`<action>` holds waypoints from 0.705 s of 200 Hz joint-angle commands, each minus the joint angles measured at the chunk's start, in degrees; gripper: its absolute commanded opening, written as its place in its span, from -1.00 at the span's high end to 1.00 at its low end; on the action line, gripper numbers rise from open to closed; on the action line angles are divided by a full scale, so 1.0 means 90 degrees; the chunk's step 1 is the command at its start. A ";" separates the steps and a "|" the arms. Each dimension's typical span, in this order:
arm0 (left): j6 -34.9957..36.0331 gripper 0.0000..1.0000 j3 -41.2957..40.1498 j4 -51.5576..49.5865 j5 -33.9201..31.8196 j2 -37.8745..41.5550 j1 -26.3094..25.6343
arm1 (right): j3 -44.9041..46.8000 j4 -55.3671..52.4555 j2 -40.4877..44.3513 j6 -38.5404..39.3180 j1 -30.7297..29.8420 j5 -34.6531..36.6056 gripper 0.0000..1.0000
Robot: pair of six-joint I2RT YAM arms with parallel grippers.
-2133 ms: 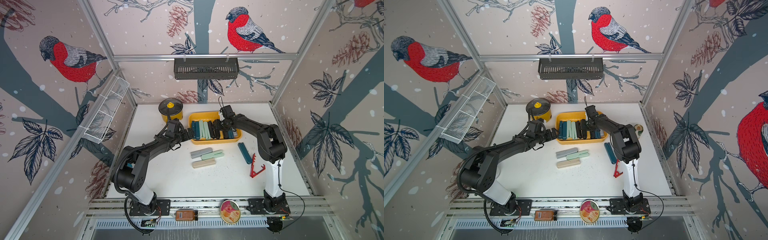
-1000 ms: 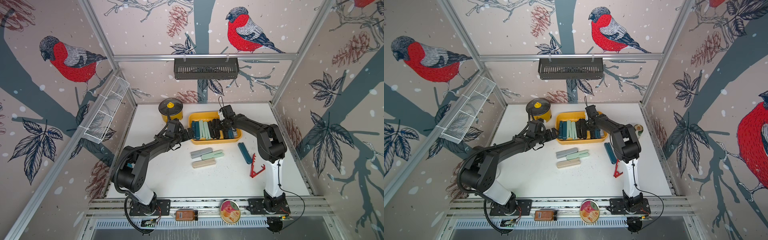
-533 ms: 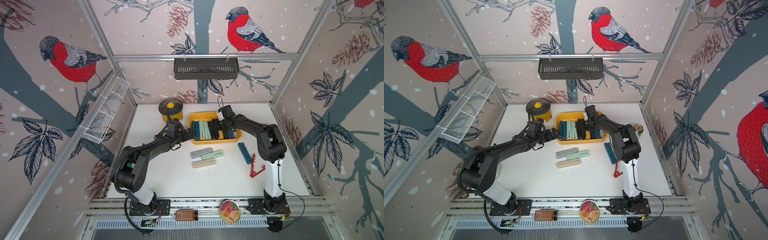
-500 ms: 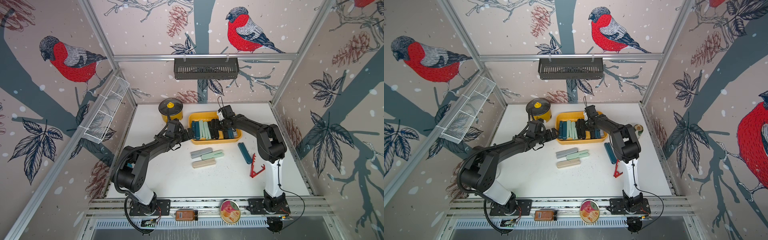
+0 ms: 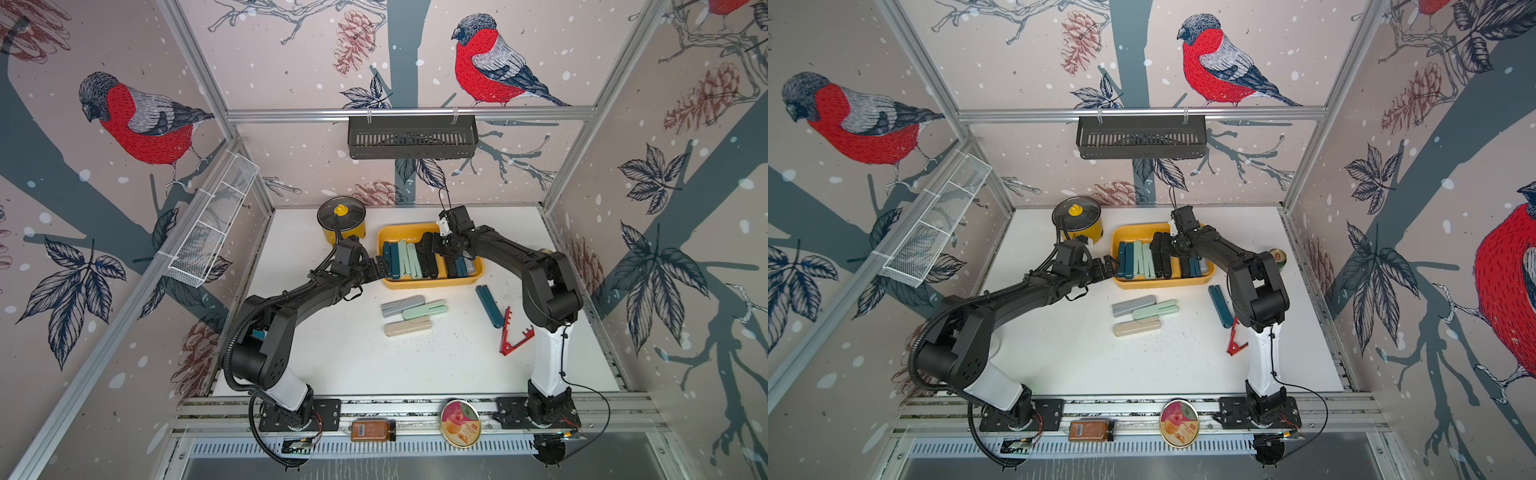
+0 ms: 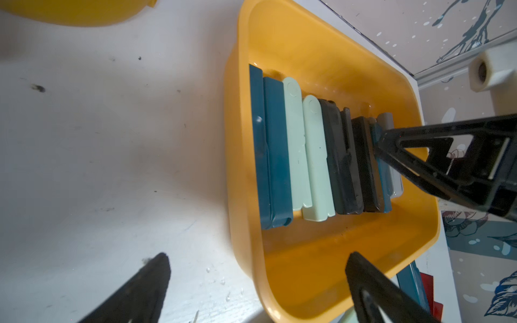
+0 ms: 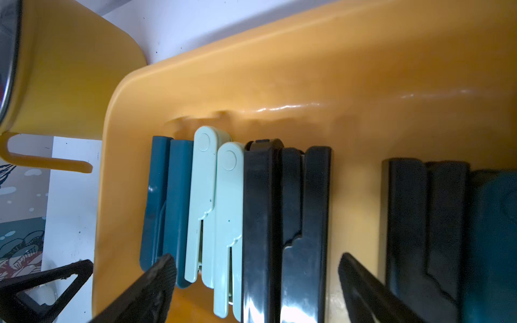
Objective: Put the pruning pliers into the storage box
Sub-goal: Place the pruning pliers in the storage box.
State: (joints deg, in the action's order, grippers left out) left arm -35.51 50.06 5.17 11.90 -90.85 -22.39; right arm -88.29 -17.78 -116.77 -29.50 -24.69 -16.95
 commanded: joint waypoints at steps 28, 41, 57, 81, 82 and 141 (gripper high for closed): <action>0.0801 -0.97 0.0004 -0.0274 -0.0522 0.0268 -0.0432 | 0.0518 0.0253 0.0728 0.0409 0.0004 0.0696 -1.00; 0.1102 -0.97 -0.0052 -0.0271 -0.0523 0.0390 -0.0580 | 0.0738 0.0356 0.0985 0.0541 0.0020 0.0833 -0.99; 0.1601 -0.96 -0.0156 -0.0279 -0.0454 0.0599 -0.0824 | 0.1020 0.0510 0.1294 0.0693 0.0028 0.0982 -1.00; 0.2327 -0.95 -0.0230 -0.0573 -0.0409 0.0857 -0.1198 | 0.1434 0.0735 0.1741 0.0830 0.0113 0.1112 -1.00; 0.2360 -0.95 -0.0230 -0.0579 -0.0397 0.0866 -0.1210 | 0.1447 0.0740 0.1757 0.0838 0.0119 0.1112 -0.99; 0.3226 -0.88 -0.0502 -0.1445 -0.0215 0.0853 -0.2351 | 0.2067 0.1130 0.2385 0.0868 0.0358 0.1103 -1.00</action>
State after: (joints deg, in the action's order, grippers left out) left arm -11.40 46.24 -3.60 9.19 -82.43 -40.75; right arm -71.00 -11.07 -97.01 -22.33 -22.00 -7.46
